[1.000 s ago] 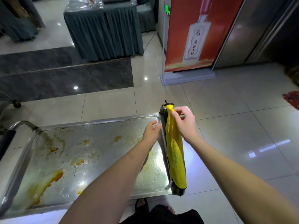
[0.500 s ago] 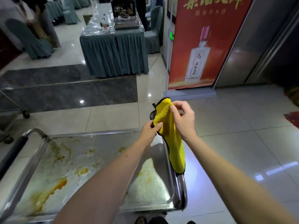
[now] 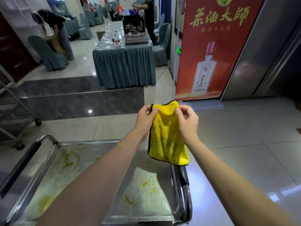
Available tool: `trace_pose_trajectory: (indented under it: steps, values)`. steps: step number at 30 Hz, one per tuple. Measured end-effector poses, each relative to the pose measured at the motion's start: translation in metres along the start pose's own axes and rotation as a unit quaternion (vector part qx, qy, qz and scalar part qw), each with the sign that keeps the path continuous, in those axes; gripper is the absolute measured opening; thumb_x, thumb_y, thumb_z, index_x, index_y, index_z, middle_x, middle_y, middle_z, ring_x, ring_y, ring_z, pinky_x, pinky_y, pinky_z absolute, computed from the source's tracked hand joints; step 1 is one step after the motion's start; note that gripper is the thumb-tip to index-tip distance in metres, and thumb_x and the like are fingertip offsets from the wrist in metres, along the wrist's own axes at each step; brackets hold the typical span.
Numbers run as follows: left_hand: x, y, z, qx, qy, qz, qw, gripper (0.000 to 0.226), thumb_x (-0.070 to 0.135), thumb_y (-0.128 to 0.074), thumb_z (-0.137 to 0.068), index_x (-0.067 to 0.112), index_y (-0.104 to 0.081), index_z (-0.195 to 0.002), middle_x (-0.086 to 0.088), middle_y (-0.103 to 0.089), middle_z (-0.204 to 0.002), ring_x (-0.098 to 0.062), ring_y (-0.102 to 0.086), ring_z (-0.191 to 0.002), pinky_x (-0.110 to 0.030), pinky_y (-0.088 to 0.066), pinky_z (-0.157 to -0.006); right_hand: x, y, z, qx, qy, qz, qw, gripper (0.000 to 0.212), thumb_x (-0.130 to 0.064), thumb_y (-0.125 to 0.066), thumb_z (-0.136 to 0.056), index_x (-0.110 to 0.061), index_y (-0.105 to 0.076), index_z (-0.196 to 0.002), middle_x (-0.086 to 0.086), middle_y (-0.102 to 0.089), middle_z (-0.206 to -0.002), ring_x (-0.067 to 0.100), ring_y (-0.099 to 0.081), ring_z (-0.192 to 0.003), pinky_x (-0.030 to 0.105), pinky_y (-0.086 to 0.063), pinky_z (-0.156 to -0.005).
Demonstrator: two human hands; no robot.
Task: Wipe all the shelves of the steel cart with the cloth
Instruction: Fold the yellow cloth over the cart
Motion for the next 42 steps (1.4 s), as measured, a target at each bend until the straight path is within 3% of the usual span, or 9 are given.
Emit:
trace_pose_trajectory:
  steps: [7, 14, 19, 23, 28, 32, 35, 39, 42]
  values:
    - [0.064, -0.012, 0.004, -0.077, -0.061, -0.034, 0.995, 0.015, 0.023, -0.058, -0.104, 0.011, -0.057, -0.114, -0.001, -0.07, -0.096, -0.01, -0.068, -0.085, -0.028, -0.057, -0.075, -0.006, 0.0, -0.002, 0.012, -0.013, -0.025, 1.0, 0.006, -0.02, -0.065, -0.102, -0.019, -0.07, -0.106, -0.009, -0.071, -0.099, 0.0, -0.062, -0.092, 0.018, -0.05, -0.084]
    - [0.098, -0.023, 0.014, -0.11, -0.064, -0.067, 0.99, 0.018, 0.028, -0.05, -0.107, 0.014, -0.053, -0.118, -0.003, -0.067, -0.097, -0.014, -0.067, -0.085, -0.033, -0.06, -0.076, 0.001, -0.003, -0.003, -0.006, -0.041, -0.06, 0.997, 0.009, -0.028, -0.068, -0.099, -0.024, -0.072, -0.106, -0.005, -0.072, -0.097, 0.022, -0.069, -0.096, 0.054, -0.061, -0.084]
    - [0.115, -0.029, 0.02, -0.115, -0.069, -0.059, 0.989, 0.015, 0.026, -0.052, -0.107, 0.014, -0.054, -0.115, -0.009, -0.066, -0.101, -0.019, -0.066, -0.089, -0.042, -0.06, -0.083, 0.006, -0.003, 0.008, -0.014, -0.07, -0.104, 0.992, 0.006, -0.019, -0.069, -0.1, -0.023, -0.071, -0.104, 0.006, -0.072, -0.098, 0.024, -0.069, -0.095, 0.047, -0.064, -0.078]
    - [0.133, -0.028, 0.023, -0.104, -0.079, -0.066, 0.989, 0.016, 0.024, -0.052, -0.107, 0.011, -0.055, -0.116, -0.005, -0.066, -0.096, -0.013, -0.065, -0.082, -0.029, -0.059, -0.073, 0.035, -0.006, 0.026, -0.027, -0.112, -0.09, 0.989, 0.012, -0.017, -0.071, -0.099, -0.023, -0.069, -0.11, 0.004, -0.073, -0.105, 0.018, -0.069, -0.098, 0.041, -0.06, -0.086]
    - [0.155, -0.019, 0.029, -0.099, -0.079, -0.055, 0.99, 0.016, 0.025, -0.051, -0.107, 0.012, -0.055, -0.116, 0.0, -0.069, -0.092, -0.013, -0.067, -0.082, -0.035, -0.059, -0.079, 0.066, -0.017, 0.059, -0.094, -0.18, -0.074, 0.976, 0.03, -0.024, -0.069, -0.101, -0.018, -0.059, -0.129, -0.002, -0.068, -0.12, 0.012, -0.065, -0.11, 0.016, -0.05, -0.088]
    - [0.166, -0.005, 0.034, -0.083, -0.084, -0.027, 0.993, 0.016, 0.026, -0.052, -0.106, 0.013, -0.056, -0.115, -0.007, -0.066, -0.096, -0.024, -0.063, -0.09, -0.054, -0.054, -0.094, 0.101, -0.027, 0.089, -0.112, -0.318, -0.107, 0.936, 0.061, -0.056, -0.071, -0.093, -0.016, -0.059, -0.138, -0.003, -0.066, -0.124, 0.017, -0.062, -0.117, 0.038, -0.051, -0.098]
    - [0.17, 0.006, 0.036, -0.075, -0.084, -0.02, 0.993, 0.017, 0.026, -0.052, -0.106, 0.013, -0.056, -0.117, -0.007, -0.065, -0.099, -0.024, -0.062, -0.092, -0.056, -0.052, -0.097, 0.096, -0.039, 0.106, -0.138, -0.379, -0.179, 0.897, 0.04, -0.05, -0.059, -0.103, -0.016, -0.071, -0.118, -0.002, -0.079, -0.1, 0.013, -0.073, -0.098, 0.035, -0.055, -0.086]
    - [0.171, 0.022, 0.038, -0.07, -0.085, -0.003, 0.994, 0.014, 0.026, -0.052, -0.106, 0.015, -0.057, -0.113, -0.008, -0.066, -0.102, -0.024, -0.063, -0.095, -0.055, -0.053, -0.098, 0.081, -0.052, 0.112, -0.199, -0.351, -0.2, 0.893, 0.035, -0.052, -0.052, -0.105, -0.028, -0.071, -0.123, -0.005, -0.077, -0.12, 0.01, -0.07, -0.115, 0.04, -0.046, -0.101]
    - [0.171, 0.04, 0.036, -0.058, -0.085, -0.007, 0.995, 0.015, 0.026, -0.052, -0.106, 0.015, -0.057, -0.115, -0.008, -0.067, -0.105, -0.023, -0.066, -0.095, -0.051, -0.056, -0.096, 0.075, -0.057, 0.107, -0.198, -0.32, -0.181, 0.909, 0.037, -0.05, -0.066, -0.097, -0.017, -0.073, -0.111, -0.001, -0.076, -0.113, 0.015, -0.068, -0.111, 0.041, -0.048, -0.101]
Point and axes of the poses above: each hand's wrist, its own z-axis away from the middle knuckle, its own y-axis out of the back of the hand, x = y × z, the point moved 6 cm from there along -z, towards the middle knuckle
